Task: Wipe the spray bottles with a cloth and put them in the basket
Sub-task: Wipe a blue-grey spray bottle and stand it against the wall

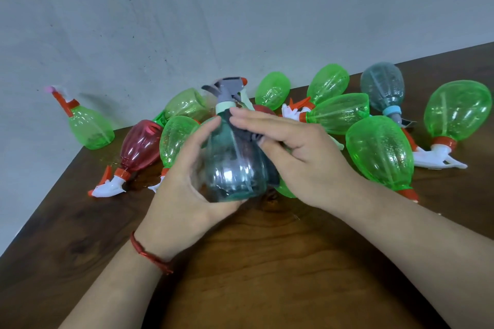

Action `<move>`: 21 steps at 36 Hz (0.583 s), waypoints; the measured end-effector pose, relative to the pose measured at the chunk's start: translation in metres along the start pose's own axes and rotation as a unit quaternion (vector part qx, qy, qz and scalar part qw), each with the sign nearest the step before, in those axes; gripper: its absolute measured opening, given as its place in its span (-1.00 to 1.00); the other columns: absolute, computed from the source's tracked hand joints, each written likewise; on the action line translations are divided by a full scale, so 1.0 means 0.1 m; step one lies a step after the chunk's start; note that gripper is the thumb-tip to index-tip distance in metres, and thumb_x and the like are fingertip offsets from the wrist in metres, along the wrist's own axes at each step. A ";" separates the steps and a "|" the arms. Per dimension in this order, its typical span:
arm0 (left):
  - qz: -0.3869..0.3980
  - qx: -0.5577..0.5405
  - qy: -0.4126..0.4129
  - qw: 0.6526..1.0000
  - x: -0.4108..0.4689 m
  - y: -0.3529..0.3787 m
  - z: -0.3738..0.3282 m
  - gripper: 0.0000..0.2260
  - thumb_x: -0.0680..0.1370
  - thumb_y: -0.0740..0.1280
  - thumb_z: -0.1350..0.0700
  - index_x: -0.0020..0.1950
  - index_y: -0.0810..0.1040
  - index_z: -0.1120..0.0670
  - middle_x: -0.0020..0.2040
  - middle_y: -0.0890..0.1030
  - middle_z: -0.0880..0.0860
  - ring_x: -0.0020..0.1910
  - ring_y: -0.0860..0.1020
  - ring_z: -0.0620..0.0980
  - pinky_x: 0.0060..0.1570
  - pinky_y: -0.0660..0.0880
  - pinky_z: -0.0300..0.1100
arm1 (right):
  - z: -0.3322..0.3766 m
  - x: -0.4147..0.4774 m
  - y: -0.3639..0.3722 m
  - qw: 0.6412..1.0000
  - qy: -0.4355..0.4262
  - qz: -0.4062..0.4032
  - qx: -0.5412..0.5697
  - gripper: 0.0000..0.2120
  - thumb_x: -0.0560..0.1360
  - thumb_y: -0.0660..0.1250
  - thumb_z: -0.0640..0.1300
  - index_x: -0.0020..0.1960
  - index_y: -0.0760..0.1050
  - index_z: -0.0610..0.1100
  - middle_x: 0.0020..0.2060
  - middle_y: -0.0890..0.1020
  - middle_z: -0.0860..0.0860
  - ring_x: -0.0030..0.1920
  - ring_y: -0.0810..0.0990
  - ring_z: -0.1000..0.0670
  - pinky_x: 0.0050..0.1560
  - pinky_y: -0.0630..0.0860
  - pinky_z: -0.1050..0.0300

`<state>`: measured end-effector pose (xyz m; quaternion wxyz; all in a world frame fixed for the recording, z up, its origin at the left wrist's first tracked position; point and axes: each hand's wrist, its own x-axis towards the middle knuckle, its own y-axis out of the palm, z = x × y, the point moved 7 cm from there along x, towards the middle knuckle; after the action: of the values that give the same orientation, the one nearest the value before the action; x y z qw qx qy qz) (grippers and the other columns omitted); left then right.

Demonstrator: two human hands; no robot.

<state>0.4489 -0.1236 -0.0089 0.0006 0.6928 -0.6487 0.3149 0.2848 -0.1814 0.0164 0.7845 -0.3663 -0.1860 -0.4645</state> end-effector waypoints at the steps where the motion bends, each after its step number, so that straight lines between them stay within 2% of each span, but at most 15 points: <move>1: 0.005 0.000 0.002 1.000 -0.01 0.02 -0.01 -0.01 0.35 0.65 0.35 0.67 0.24 0.10 0.61 0.39 0.05 0.57 0.43 0.09 0.49 0.46 0.19 | -0.02 0.00 -0.01 0.999 0.025 -0.005 0.024 -0.56 0.67 0.20 -0.43 0.45 0.57 -0.12 0.46 0.55 0.11 0.52 0.40 0.23 0.58 0.28 0.19; 6: -0.017 -0.019 0.018 1.000 -0.01 0.00 -0.07 0.05 0.35 0.65 0.33 0.71 0.16 0.03 0.61 0.38 -0.03 0.55 0.46 0.06 0.44 0.52 0.11 | -0.03 0.03 -0.04 0.997 0.047 -0.011 0.063 -0.57 0.69 0.20 -0.42 0.46 0.55 -0.13 0.47 0.54 0.13 0.53 0.40 0.21 0.59 0.32 0.09; 10: -0.011 -0.008 0.022 1.000 -0.01 0.00 -0.04 -0.01 0.34 0.65 0.35 0.67 0.22 0.10 0.56 0.44 -0.03 0.54 0.47 0.06 0.45 0.51 0.00 | -0.01 0.02 -0.02 0.998 0.035 -0.008 0.059 -0.56 0.68 0.19 -0.43 0.46 0.56 -0.14 0.47 0.54 0.11 0.53 0.40 0.19 0.60 0.32 0.04; 14: -0.001 -0.001 0.022 1.000 -0.01 0.01 -0.04 0.00 0.32 0.66 0.36 0.66 0.24 0.09 0.54 0.47 -0.03 0.56 0.45 0.03 0.48 0.47 -0.08 | 0.03 0.00 -0.04 1.000 -0.020 0.006 0.013 -0.54 0.64 0.19 -0.51 0.39 0.61 -0.17 0.44 0.58 0.04 0.53 0.44 0.11 0.58 0.34 0.07; 16: -0.002 -0.006 0.016 1.000 -0.01 0.01 -0.02 0.00 0.32 0.67 0.37 0.65 0.25 0.08 0.54 0.48 -0.06 0.55 0.46 0.01 0.46 0.48 -0.11 | 0.08 -0.02 -0.04 0.998 -0.064 0.022 -0.014 -0.52 0.58 0.20 -0.57 0.35 0.63 -0.22 0.40 0.61 -0.02 0.53 0.45 0.03 0.57 0.35 -0.01; 19: -0.013 -0.026 -0.002 1.000 -0.01 -0.01 0.04 -0.01 0.31 0.67 0.34 0.65 0.29 0.04 0.53 0.50 -0.03 0.54 0.48 0.04 0.43 0.52 -0.02 | 0.16 -0.06 0.04 0.990 -0.125 0.058 -0.038 -0.54 0.55 0.22 -0.61 0.30 0.65 -0.28 0.34 0.65 -0.09 0.51 0.48 -0.06 0.55 0.39 -0.09; 21: -0.022 -0.044 -0.017 0.999 -0.01 -0.03 0.06 -0.03 0.31 0.66 0.34 0.64 0.31 0.02 0.51 0.53 -0.03 0.51 0.51 0.03 0.39 0.55 -0.03 | 0.20 -0.09 0.07 0.985 -0.146 0.079 -0.036 -0.55 0.53 0.23 -0.62 0.27 0.66 -0.29 0.30 0.67 -0.11 0.49 0.51 -0.09 0.51 0.43 -0.14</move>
<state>0.4546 -0.1247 -0.0127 0.0267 0.7113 -0.6465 0.2745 0.2872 -0.1590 0.0214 0.7692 -0.4721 -0.2523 -0.3491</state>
